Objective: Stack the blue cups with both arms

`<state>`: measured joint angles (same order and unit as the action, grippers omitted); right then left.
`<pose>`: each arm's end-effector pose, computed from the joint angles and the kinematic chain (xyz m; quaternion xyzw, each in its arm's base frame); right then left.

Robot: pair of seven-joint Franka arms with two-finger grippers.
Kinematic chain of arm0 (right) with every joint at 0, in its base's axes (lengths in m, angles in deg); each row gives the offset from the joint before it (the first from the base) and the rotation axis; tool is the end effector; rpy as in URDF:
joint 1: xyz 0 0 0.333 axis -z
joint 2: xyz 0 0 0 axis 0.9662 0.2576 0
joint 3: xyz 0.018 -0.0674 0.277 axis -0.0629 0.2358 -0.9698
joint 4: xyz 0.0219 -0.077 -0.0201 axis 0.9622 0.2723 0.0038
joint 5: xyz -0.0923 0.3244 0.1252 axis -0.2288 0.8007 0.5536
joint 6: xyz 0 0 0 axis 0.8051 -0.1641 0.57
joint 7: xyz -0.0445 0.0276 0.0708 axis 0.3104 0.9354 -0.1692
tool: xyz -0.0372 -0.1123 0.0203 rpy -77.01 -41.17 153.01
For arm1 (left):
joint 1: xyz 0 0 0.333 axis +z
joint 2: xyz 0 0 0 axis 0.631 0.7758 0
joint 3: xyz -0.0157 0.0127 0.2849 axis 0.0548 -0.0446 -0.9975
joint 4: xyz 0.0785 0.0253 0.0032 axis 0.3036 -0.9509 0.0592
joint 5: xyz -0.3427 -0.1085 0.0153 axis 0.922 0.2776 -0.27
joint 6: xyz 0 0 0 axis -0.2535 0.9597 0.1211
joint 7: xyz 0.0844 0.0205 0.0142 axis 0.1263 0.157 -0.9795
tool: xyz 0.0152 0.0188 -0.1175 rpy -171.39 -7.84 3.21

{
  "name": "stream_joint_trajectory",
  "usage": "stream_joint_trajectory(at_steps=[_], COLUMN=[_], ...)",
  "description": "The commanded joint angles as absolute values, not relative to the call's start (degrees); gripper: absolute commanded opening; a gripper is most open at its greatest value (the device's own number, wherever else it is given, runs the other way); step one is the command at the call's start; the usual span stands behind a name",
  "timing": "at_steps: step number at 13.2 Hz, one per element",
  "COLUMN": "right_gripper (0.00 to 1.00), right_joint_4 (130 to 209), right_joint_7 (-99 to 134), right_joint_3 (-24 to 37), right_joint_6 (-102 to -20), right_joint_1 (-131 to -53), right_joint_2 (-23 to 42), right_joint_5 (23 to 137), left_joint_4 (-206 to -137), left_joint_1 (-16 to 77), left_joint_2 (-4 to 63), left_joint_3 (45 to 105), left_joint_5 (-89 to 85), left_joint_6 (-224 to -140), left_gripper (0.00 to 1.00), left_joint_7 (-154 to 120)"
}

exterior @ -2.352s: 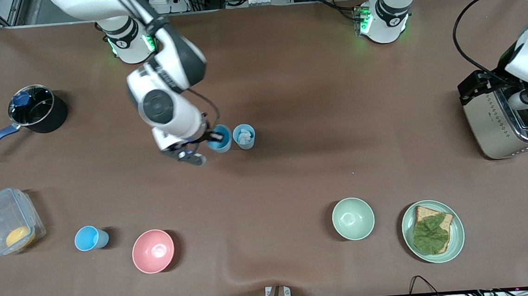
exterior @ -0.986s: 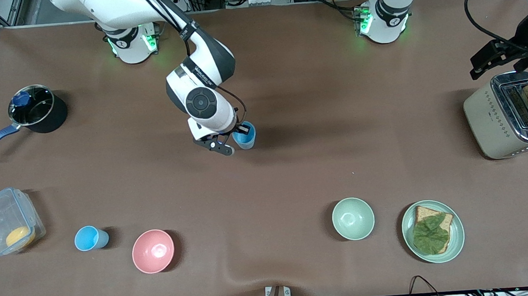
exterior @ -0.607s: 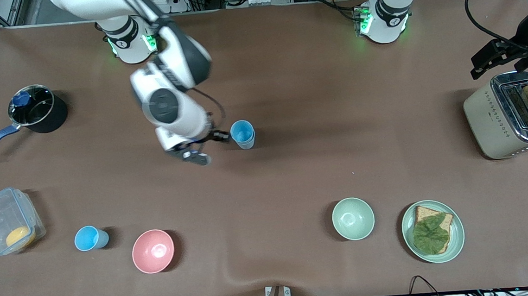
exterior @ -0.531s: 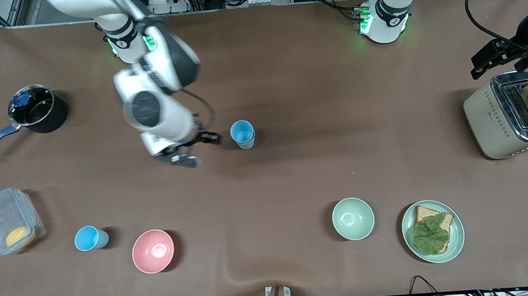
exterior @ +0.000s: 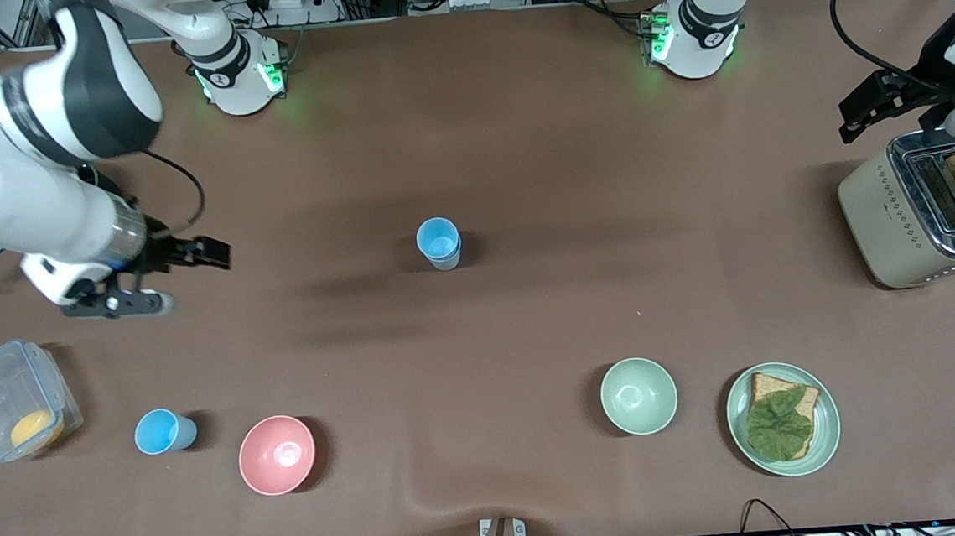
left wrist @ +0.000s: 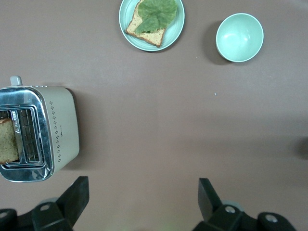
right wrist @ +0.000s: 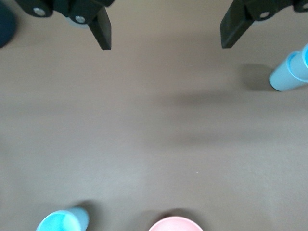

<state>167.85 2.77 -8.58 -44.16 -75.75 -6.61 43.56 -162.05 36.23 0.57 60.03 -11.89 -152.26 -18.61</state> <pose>0.5444 0.0951 0.4672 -0.9983 -0.0003 0.0574 0.0062 0.4969 -0.0509 0.6084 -0.9997 -0.0194 -0.0092 0.0106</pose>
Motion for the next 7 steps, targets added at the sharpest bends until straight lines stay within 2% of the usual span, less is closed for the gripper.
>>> stream_joint_trajectory(at_steps=[1,3,7], right_gripper=[1.0,1.0,1.0], right_joint_4=[171.58,171.15,168.78], right_joint_7=[10.19,10.73,11.78], right_joint_3=[-9.22,-3.88,-0.95], right_joint_6=[-44.11,-41.74,-36.29], right_joint_1=[-71.83,-73.04,-74.45], right_joint_2=[-13.32,-14.91,-17.82], right_joint_5=[41.61,41.61,40.38], left_joint_4=[-162.36,-162.27,-162.53], left_joint_1=[36.75,36.75,36.48], left_joint_2=[-0.08,0.18,0.53], left_joint_3=[61.28,61.47,61.73], left_joint_5=[-11.54,-11.54,-11.54], left_joint_6=[-151.72,-151.72,-151.81], left_gripper=[1.0,1.0,1.0], left_joint_7=[-17.9,-18.6,-18.95])
